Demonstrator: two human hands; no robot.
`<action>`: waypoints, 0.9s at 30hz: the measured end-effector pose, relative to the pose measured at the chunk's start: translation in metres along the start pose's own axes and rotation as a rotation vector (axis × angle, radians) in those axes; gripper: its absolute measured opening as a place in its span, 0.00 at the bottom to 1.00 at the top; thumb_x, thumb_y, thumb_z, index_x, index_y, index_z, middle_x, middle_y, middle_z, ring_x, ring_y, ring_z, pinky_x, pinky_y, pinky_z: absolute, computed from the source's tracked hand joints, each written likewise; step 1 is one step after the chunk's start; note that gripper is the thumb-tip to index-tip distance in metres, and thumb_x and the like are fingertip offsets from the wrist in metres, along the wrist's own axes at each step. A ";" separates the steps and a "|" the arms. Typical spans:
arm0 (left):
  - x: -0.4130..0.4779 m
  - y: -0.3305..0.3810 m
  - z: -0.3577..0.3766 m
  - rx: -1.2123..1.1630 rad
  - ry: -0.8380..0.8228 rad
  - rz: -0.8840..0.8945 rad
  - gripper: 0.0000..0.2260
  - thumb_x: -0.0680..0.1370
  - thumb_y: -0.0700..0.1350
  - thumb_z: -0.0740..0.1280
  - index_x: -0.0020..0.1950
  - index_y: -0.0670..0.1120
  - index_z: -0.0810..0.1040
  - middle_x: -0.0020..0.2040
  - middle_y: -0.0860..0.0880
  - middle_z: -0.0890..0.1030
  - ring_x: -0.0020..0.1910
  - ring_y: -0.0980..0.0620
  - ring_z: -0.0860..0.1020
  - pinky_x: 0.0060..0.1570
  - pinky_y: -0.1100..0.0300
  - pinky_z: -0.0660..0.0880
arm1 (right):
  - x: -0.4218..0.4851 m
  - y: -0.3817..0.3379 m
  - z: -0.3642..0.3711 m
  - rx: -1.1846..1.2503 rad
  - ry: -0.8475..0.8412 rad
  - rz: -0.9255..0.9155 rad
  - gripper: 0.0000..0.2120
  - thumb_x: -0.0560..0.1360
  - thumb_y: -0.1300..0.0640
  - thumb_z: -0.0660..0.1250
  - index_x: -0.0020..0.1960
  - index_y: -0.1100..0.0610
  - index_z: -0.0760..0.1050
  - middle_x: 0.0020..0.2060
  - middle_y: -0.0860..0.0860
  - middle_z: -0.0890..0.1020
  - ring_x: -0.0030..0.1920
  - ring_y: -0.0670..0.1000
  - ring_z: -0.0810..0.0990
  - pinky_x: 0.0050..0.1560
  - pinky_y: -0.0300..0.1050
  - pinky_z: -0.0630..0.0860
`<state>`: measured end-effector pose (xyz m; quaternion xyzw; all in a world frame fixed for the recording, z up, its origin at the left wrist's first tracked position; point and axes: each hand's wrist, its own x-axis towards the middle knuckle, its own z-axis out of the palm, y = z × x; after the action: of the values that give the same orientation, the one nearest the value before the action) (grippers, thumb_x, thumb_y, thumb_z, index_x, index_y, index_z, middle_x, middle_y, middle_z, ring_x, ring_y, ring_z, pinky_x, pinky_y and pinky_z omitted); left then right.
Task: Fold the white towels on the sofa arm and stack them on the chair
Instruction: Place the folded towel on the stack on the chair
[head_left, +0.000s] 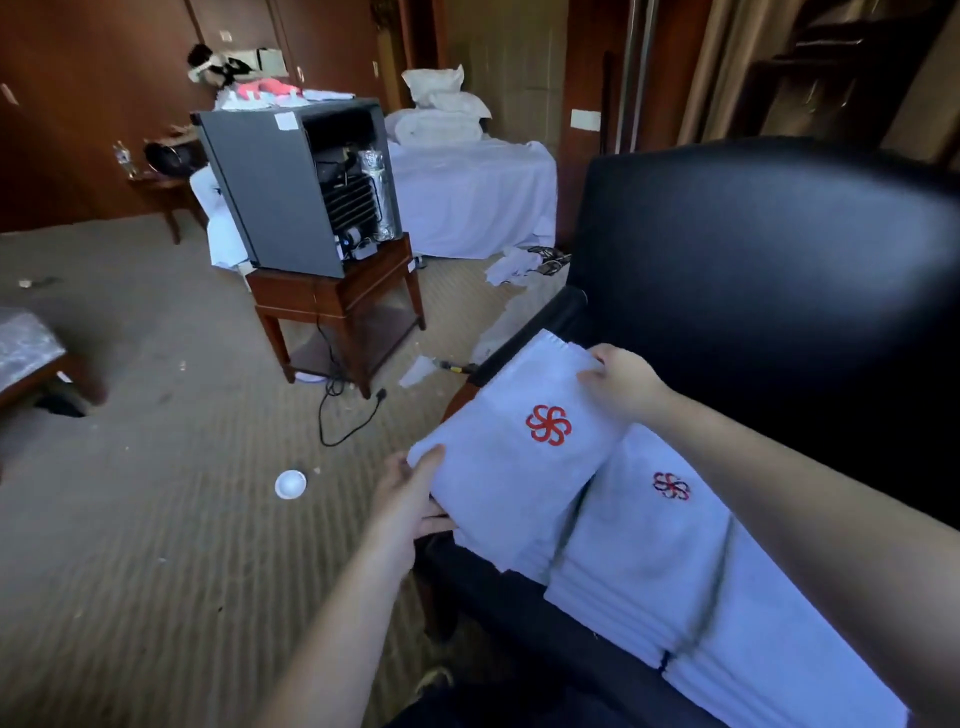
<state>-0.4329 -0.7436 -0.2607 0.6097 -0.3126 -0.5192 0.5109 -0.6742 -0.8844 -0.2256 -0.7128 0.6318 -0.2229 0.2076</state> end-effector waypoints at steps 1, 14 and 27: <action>0.012 -0.004 0.006 0.001 -0.003 -0.027 0.09 0.79 0.52 0.66 0.55 0.53 0.71 0.54 0.47 0.80 0.47 0.43 0.83 0.40 0.51 0.81 | 0.015 0.006 0.005 -0.021 -0.019 0.003 0.13 0.80 0.58 0.59 0.62 0.63 0.71 0.53 0.57 0.78 0.55 0.57 0.76 0.45 0.44 0.67; 0.093 -0.065 0.033 0.191 0.055 -0.109 0.05 0.79 0.48 0.67 0.49 0.48 0.75 0.41 0.42 0.78 0.36 0.47 0.82 0.35 0.56 0.81 | 0.102 0.066 0.074 -0.108 -0.167 0.008 0.20 0.80 0.60 0.56 0.72 0.52 0.64 0.60 0.54 0.77 0.57 0.56 0.76 0.55 0.50 0.74; 0.107 -0.056 0.026 0.695 0.085 0.192 0.16 0.78 0.59 0.64 0.41 0.46 0.74 0.33 0.45 0.78 0.34 0.47 0.79 0.38 0.51 0.76 | 0.104 0.061 0.083 -0.263 0.018 -0.165 0.18 0.81 0.59 0.53 0.71 0.51 0.65 0.53 0.50 0.76 0.56 0.54 0.74 0.61 0.49 0.60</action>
<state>-0.4372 -0.8331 -0.3460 0.7357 -0.5048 -0.3058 0.3323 -0.6643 -0.9933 -0.3228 -0.7812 0.5968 -0.1608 0.0881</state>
